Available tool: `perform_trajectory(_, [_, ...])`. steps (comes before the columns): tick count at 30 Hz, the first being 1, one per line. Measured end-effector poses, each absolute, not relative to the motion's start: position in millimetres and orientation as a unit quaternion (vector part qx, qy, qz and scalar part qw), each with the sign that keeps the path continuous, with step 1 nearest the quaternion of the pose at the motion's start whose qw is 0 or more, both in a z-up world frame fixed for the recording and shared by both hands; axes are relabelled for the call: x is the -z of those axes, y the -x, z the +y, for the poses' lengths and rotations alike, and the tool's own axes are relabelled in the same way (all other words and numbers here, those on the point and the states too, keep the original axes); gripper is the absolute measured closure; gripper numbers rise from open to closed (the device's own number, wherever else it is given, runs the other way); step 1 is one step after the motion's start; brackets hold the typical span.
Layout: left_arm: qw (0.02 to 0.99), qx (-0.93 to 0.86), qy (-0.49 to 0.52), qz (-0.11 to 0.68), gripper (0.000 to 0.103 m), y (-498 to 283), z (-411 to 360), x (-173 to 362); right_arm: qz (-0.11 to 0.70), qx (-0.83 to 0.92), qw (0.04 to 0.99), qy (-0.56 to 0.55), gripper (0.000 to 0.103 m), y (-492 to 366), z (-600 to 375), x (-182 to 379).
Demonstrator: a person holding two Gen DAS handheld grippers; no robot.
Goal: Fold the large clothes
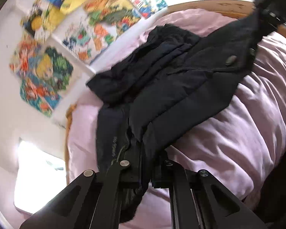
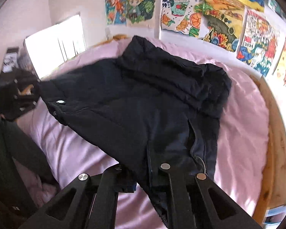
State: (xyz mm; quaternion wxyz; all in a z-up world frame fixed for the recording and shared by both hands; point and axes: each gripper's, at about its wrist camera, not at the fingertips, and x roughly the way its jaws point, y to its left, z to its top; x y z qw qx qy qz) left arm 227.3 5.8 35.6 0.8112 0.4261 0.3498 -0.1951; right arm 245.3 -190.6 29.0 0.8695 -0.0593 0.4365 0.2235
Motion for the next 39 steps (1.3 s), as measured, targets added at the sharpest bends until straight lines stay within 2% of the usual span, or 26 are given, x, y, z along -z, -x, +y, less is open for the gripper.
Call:
perform_trajectory(2, [0.813,0.206,-0.429,0.336,0.097,-220.5,3.9,-43.5,0.444,-0.219,0.867,0.053,0.095,-239.8,-194.2,-31.3])
perform_trajectory(9, [0.812,0.232,-0.398,0.358,0.097,-240.2,7.1,-67.8,0.452,-0.207,0.867,0.038,0.095,-241.5,-203.4,-50.8])
perform_trajectory(17, [0.833,0.189,-0.315,0.413,0.097,-311.2,-6.6,-114.5,0.413,-0.186,0.888,0.077,0.095,-303.9,-207.0,-93.1])
perform_trajectory(24, [0.851,0.154,-0.267,0.425,0.097,-381.0,-22.8,-144.9,0.392,-0.168,0.901,0.083,0.095,-371.1,-220.9,-110.2])
perform_trajectory(30, [0.860,0.131,-0.247,0.427,0.097,-442.3,-30.4,-142.9,0.395,-0.160,0.901,0.084,0.095,-438.6,-227.5,-107.2])
perform_trajectory(39, [0.862,0.106,-0.211,0.448,0.097,-527.9,-28.9,-105.8,0.397,-0.147,0.898,0.115,0.095,-524.9,-224.6,-76.6])
